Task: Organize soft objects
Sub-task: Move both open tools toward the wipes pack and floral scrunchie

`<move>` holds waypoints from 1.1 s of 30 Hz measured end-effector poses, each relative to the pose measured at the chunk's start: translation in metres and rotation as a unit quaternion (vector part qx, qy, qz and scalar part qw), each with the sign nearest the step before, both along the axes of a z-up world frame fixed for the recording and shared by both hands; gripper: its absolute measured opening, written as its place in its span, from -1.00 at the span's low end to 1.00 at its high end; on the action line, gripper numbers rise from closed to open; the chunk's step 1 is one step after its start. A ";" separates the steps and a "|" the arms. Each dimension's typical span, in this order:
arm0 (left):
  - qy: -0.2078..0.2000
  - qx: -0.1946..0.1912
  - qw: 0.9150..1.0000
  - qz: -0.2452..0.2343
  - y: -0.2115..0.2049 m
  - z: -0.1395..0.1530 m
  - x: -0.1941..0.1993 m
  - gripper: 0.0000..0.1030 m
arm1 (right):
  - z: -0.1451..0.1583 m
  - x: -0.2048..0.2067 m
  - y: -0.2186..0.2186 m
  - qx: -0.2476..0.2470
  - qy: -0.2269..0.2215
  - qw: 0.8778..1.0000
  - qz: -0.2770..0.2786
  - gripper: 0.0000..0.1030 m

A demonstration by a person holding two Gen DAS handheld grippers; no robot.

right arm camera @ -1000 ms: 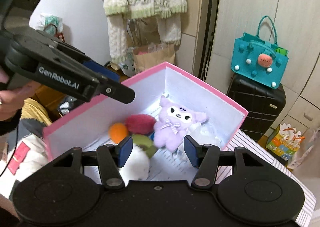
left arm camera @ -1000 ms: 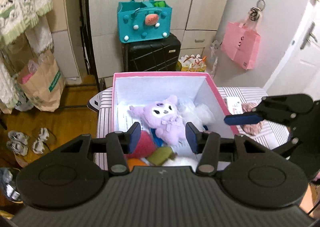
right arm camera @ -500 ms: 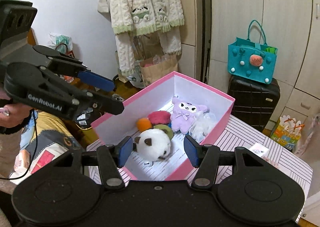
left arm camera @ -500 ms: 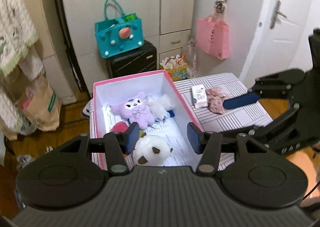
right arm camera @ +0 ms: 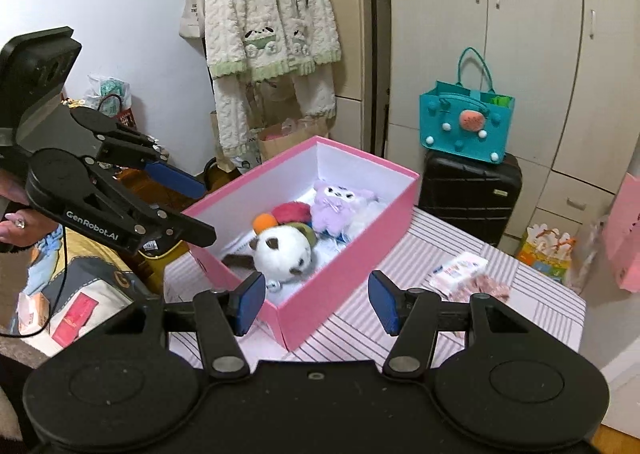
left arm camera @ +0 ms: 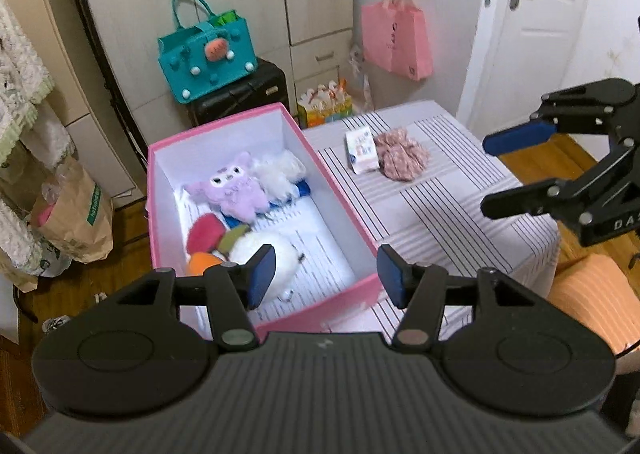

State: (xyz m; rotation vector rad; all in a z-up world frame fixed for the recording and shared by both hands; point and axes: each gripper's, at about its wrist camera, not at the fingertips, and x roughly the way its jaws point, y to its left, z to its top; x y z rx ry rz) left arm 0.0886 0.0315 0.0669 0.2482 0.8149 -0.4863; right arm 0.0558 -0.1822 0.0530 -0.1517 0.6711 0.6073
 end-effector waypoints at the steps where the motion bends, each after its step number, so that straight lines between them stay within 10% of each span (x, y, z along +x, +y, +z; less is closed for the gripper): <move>1: 0.004 0.001 1.000 -0.002 -0.003 -0.002 -0.001 0.08 | -0.002 -0.003 -0.003 0.000 0.000 1.000 -0.001 0.21; 33: -0.045 -0.093 0.995 0.007 -0.147 -0.065 0.049 0.09 | -0.107 0.050 -0.116 0.019 -0.053 0.997 -0.056 0.38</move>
